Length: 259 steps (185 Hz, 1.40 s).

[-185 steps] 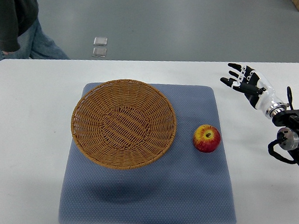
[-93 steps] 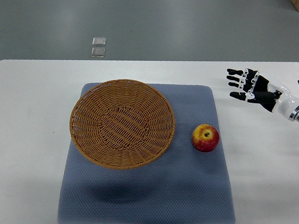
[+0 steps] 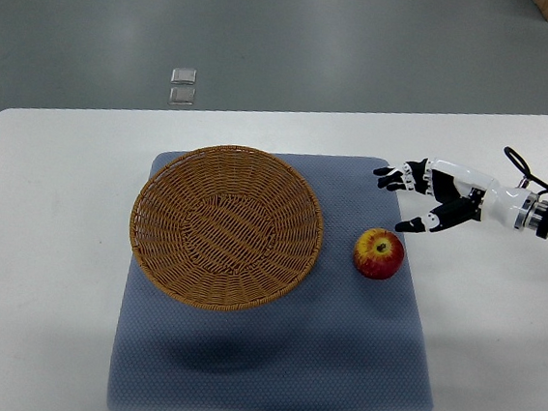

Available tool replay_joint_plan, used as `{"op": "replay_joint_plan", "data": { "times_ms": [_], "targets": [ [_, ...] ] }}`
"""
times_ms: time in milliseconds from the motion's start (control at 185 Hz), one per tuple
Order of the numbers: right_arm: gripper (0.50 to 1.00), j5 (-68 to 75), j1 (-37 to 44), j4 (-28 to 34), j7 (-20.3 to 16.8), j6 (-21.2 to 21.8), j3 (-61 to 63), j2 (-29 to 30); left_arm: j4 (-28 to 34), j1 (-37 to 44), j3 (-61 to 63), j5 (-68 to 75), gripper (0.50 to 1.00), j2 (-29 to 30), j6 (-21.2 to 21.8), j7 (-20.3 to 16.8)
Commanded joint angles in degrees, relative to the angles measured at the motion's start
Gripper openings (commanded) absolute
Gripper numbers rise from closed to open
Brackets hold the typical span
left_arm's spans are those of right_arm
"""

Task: Place red apple in basket with right hand
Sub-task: 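Move the right hand down and around the red apple, then close the right hand fingers around the red apple, then lift the apple with the right hand and carry it over the basket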

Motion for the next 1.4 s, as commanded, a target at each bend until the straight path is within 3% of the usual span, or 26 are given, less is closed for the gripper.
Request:
{"op": "replay_joint_plan", "data": {
  "times_ms": [0,454,956,1275,1394],
  "targets": [
    [0.913,-4.6,-1.1,3.7,0.0,0.0,-0.1,-0.9,0.1,0.0,0.0,0.0,1.000,0.0,0.0,0.0],
    [0.913,-7.4,-2.1,5.7,0.0,-1.0,0.0,-1.1,0.1,0.0,0.1,0.0,1.000,0.0,0.0,0.0],
    [0.911,-8.5,-2.2,5.3,0.0,-12.2,-6.6,-0.8,0.1,0.0,0.1,0.0,1.000,0.0,0.0,0.1],
    [0.911,-8.5,-2.9,5.1,0.0,-15.1,-7.1,-0.1,0.1,0.0,0.1,0.0,1.000,0.0,0.0,0.0],
    [0.874,-8.5,-2.9,5.0,0.0,-15.4,-7.1,-0.1,0.1,0.0,0.1,0.0,1.000,0.0,0.0,0.1]
  ]
}}
